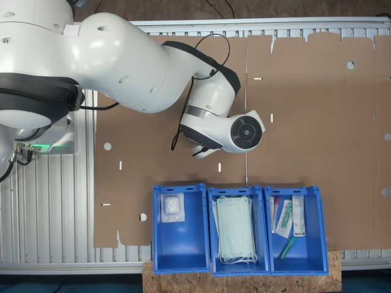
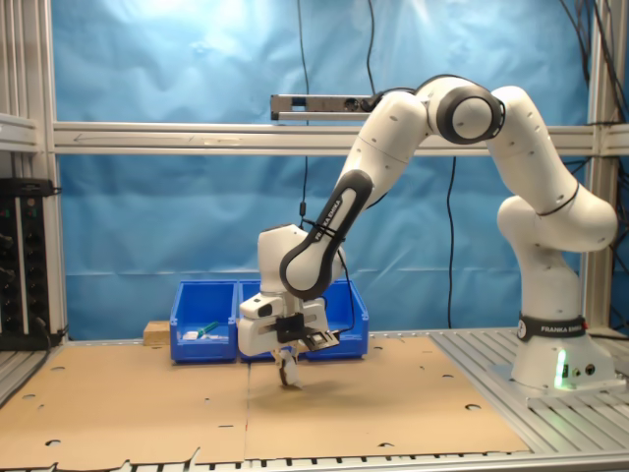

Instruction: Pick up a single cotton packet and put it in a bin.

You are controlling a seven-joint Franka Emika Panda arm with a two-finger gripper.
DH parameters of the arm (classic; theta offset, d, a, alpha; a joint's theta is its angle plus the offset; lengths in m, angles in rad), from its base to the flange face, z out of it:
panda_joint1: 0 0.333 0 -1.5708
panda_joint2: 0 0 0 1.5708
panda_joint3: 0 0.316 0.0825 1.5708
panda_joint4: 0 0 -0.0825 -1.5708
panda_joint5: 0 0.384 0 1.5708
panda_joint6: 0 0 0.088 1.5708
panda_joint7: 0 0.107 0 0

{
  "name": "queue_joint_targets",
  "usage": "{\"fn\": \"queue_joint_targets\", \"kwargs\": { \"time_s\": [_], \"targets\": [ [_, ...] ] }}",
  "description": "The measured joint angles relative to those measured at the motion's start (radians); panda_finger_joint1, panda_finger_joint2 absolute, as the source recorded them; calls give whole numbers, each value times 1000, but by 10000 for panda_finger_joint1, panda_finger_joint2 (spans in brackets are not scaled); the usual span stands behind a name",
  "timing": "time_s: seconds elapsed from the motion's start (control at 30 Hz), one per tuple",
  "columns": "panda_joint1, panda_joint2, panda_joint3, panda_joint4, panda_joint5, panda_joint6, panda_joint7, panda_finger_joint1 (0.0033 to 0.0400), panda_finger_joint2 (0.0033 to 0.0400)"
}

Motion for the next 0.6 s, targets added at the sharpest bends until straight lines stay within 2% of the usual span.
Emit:
{"fn": "queue_joint_targets", "kwargs": {
  "time_s": [0.6],
  "targets": [
    [0, -14, 0, -3, 0, 0, 0, 62, 62]
  ]
}}
